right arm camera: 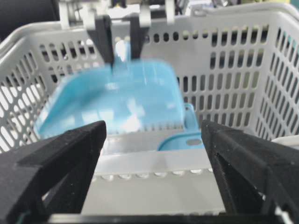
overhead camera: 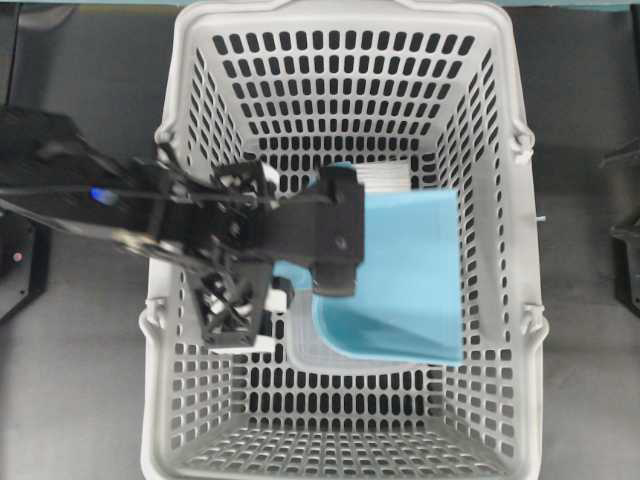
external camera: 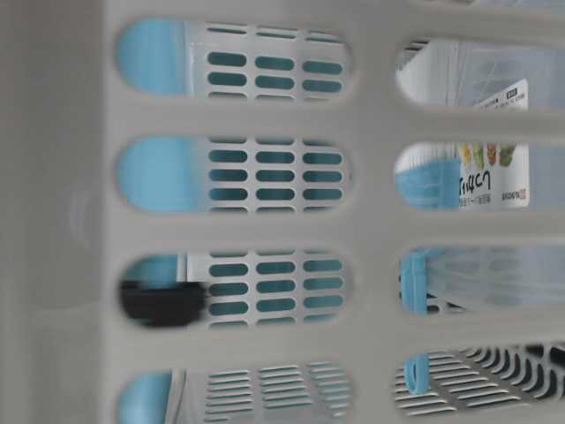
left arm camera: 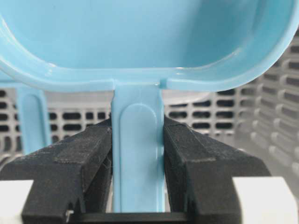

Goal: Pick up the dustpan from the shopping basket with the left arm.

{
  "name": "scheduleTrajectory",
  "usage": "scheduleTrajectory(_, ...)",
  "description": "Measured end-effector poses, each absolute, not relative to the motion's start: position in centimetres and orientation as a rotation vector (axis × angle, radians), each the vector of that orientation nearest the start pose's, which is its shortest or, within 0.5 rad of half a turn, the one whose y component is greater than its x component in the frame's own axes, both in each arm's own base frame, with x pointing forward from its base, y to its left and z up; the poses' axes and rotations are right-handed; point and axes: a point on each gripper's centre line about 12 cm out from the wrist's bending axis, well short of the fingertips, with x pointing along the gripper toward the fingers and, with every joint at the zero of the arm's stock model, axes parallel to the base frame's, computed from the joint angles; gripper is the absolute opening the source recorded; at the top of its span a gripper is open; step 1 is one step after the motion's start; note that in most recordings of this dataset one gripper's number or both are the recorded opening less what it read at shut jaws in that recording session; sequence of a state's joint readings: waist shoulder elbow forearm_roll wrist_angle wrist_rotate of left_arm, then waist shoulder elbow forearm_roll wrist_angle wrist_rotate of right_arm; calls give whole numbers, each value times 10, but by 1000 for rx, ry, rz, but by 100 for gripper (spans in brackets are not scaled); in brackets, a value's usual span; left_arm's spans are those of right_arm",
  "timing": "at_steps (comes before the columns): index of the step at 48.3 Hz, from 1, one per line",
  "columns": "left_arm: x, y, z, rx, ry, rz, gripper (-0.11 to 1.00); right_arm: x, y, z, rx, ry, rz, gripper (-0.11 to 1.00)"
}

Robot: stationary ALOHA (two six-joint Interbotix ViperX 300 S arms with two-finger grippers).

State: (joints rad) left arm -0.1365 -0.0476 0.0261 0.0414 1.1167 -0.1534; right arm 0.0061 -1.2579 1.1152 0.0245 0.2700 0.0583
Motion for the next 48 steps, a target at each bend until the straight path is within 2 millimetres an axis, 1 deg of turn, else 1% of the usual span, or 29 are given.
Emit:
scheduleTrajectory(3,392,-48,352,-33,1077,-11,28,146,2,304,82,123,8,78)
scheduleTrajectory(7,388,-44,374,-38,1074,-1,28,146,2,305,97,122,7,78)
scheduleTrajectory(11,385,-40,388,-44,1078,9,28,146,2,304,113,123,6,78)
scheduleTrajectory(14,384,-38,393,-46,1081,14,28,146,2,302,122,128,5,78)
scheduleTrajectory(19,383,-38,397,-48,1080,13,28,146,2,300,125,132,4,78)
scheduleTrajectory(48,383,-35,395,-51,1092,22,28,145,2,302,125,123,5,78)
